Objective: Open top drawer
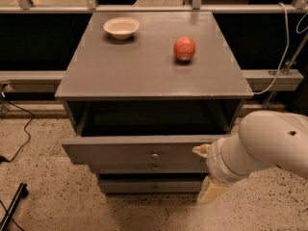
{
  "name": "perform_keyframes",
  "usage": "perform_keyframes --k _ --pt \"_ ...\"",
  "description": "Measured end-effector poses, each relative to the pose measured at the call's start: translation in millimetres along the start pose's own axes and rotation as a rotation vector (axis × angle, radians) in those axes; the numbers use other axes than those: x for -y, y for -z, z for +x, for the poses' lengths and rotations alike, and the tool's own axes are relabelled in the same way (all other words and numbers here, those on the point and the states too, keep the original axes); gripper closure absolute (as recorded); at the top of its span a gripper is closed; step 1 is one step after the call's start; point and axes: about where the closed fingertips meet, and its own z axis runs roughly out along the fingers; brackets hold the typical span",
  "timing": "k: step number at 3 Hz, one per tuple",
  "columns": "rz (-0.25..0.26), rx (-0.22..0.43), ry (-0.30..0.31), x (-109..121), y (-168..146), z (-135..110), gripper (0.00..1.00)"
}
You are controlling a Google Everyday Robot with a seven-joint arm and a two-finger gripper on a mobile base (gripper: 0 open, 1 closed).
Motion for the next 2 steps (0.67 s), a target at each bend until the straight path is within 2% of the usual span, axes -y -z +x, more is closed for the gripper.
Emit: perform_keyframes --k 1,2 --pt "0.042 0.008 -0.003 15.1 10.9 -1.8 0.01" --pt "0.063 0.001 -0.007 43.0 4.9 -3.5 0.0"
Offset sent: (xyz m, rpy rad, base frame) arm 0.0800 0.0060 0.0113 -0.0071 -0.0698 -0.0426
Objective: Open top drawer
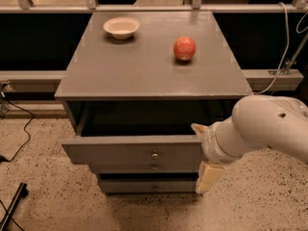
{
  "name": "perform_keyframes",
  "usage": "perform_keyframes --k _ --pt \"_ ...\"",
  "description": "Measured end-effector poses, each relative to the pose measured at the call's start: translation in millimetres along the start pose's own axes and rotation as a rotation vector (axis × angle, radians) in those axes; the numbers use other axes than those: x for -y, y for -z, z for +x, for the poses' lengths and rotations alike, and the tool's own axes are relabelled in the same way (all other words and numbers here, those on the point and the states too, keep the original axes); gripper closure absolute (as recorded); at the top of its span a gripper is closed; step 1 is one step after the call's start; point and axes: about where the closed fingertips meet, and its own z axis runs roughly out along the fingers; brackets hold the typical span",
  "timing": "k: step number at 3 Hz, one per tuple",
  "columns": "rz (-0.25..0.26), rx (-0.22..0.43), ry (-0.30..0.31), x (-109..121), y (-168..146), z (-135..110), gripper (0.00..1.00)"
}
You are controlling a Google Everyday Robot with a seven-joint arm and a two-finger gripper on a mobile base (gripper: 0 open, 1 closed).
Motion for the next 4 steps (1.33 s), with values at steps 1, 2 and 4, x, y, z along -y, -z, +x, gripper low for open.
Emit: perform_keyframes --k 1,2,4 --pt "-0.011 0.004 0.007 25.3 -19.4 -2.5 0.0" --pt "-0.045 0.009 0.013 40.8 -46.4 -5.2 0.0" --pt "-0.125 0.037 -0.017 51.0 -88.3 3.6 0.0"
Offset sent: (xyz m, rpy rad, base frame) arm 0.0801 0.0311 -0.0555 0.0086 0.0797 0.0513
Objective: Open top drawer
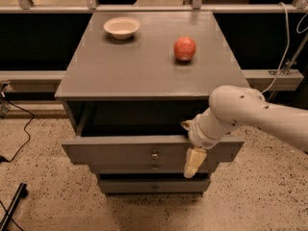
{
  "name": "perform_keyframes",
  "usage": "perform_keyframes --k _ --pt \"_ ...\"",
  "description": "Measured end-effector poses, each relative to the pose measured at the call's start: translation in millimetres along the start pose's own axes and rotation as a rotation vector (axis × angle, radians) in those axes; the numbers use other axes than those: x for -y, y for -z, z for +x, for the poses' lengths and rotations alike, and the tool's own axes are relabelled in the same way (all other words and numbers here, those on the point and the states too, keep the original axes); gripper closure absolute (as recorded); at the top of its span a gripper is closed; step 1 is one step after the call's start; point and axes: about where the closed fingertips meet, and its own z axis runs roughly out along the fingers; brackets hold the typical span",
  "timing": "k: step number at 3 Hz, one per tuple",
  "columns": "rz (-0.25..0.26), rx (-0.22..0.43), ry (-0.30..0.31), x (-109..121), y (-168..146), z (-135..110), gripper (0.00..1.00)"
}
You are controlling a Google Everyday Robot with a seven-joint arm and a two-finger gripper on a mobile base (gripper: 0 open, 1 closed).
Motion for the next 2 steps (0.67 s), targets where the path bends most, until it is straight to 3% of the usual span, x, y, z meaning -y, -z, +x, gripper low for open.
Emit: perform_keyframes --k 1,2 --pt "-0.027 0.009 -0.01 1.7 -10.0 3.8 0.1" --pt "-0.043 0.014 -0.021 -3.5 -13.9 7.9 0.33"
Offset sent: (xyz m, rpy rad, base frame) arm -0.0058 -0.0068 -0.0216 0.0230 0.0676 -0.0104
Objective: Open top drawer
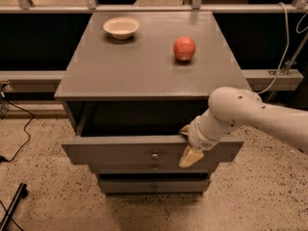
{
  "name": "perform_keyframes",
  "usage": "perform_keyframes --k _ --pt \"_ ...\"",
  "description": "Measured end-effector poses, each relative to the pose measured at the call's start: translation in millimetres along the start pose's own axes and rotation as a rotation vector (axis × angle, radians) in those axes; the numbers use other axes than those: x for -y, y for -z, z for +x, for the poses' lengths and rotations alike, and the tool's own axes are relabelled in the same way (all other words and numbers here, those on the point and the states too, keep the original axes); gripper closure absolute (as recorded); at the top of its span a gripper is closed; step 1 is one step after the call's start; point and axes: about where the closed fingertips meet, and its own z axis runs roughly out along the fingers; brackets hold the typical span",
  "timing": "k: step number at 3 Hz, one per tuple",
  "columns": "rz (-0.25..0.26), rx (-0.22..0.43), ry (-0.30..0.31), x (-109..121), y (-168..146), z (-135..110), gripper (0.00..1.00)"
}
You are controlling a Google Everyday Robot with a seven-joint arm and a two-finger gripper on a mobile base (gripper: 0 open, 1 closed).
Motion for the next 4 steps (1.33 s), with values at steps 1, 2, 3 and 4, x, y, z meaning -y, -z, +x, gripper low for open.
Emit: perform_keyframes --k 1,2,3,4 --pt "0.003 0.002 0.001 -8.9 4.6 1.0 0.36" --pt "0.023 0.015 0.016 -23.8 22.0 -2.9 0.36" --pt "0.04 0.031 0.046 -46.7 48.9 -9.9 0.34" --pt "0.051 0.041 0.077 -66.6 73.9 -13.1 0.3"
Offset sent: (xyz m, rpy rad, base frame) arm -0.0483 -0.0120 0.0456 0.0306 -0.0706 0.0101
